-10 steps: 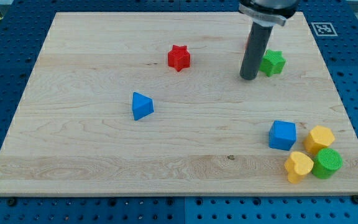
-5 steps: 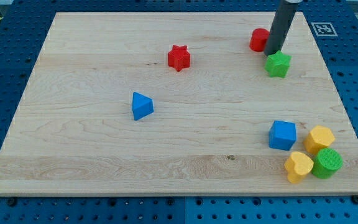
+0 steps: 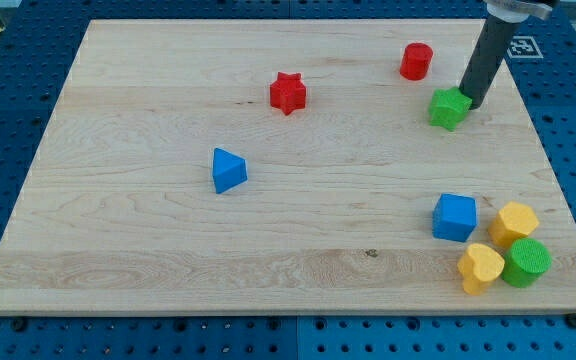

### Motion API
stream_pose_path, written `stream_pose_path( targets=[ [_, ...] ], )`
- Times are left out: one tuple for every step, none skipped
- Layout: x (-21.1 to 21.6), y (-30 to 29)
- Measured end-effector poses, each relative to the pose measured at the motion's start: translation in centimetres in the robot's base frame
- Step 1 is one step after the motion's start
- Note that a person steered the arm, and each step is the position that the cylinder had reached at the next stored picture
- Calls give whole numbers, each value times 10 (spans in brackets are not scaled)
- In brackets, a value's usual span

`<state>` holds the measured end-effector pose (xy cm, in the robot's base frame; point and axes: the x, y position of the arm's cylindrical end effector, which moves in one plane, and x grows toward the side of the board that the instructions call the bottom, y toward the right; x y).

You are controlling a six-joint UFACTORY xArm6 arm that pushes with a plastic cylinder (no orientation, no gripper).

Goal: Slide the green star towards the blue cube and yellow hexagon

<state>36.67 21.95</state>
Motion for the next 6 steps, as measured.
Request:
stream_pose_path(
  targets=[
    [-2, -21],
    [-8, -41],
    [22, -40],
    [23, -40],
    [38, -20],
    [39, -18]
  ],
)
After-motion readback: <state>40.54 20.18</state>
